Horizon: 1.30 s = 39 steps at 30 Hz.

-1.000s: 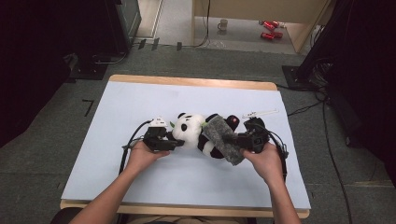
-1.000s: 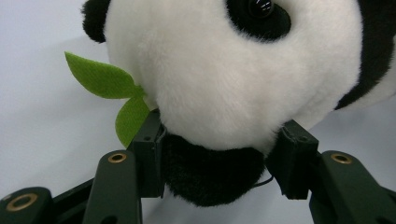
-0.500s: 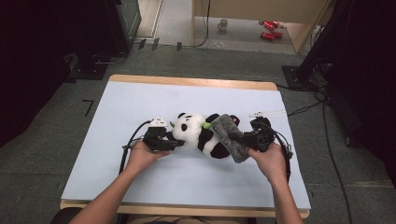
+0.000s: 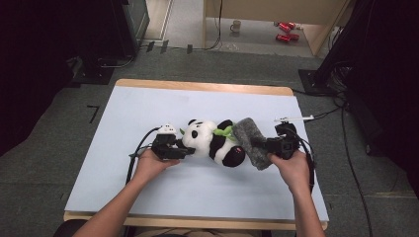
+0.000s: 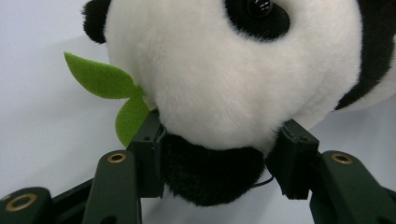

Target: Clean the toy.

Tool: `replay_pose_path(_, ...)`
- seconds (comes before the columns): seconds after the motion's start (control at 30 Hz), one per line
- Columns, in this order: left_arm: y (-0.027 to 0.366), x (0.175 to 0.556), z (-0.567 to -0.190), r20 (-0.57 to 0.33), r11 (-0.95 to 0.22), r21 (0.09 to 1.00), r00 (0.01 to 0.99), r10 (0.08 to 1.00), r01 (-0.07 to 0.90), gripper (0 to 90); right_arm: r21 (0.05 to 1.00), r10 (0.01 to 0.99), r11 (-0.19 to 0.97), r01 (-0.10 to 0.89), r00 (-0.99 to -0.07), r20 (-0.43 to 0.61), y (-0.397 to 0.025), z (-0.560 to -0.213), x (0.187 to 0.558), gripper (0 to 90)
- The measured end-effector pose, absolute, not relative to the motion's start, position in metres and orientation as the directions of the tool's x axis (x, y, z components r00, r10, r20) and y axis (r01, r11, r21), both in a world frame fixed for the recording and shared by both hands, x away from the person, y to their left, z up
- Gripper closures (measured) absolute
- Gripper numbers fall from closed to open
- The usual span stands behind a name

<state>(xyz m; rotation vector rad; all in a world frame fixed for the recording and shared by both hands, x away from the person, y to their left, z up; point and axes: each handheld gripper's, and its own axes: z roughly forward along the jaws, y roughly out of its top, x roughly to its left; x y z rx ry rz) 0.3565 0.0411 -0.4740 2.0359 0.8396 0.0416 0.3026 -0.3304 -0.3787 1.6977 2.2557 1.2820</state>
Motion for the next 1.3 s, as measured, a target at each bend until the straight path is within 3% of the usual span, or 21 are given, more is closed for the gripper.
replay_pose_path(0.2,0.041,0.356,-0.474,-0.28,-0.358,0.758,0.768,0.576,0.545,45.8,0.685,0.783,0.076,0.724,-0.469,0.409,-0.315,-0.354,0.293,77.9)
replay_pose_path(0.4,0.041,0.357,-0.474,-0.28,-0.359,0.758,0.768,0.575,0.545,45.6,0.667,0.747,0.15,0.73,-0.526,0.407,-0.288,-0.361,0.294,77.8)
replay_pose_path(1.07,0.041,0.356,-0.474,-0.273,-0.363,0.76,0.772,0.574,0.539,45.5,0.607,0.833,0.102,0.788,-0.401,0.381,-0.319,-0.389,0.305,78.0)
replay_pose_path(1.3,0.04,0.355,-0.473,-0.273,-0.36,0.76,0.769,0.578,0.541,45.7,0.661,0.82,0.072,0.746,-0.422,0.387,-0.319,-0.364,0.298,78.1)
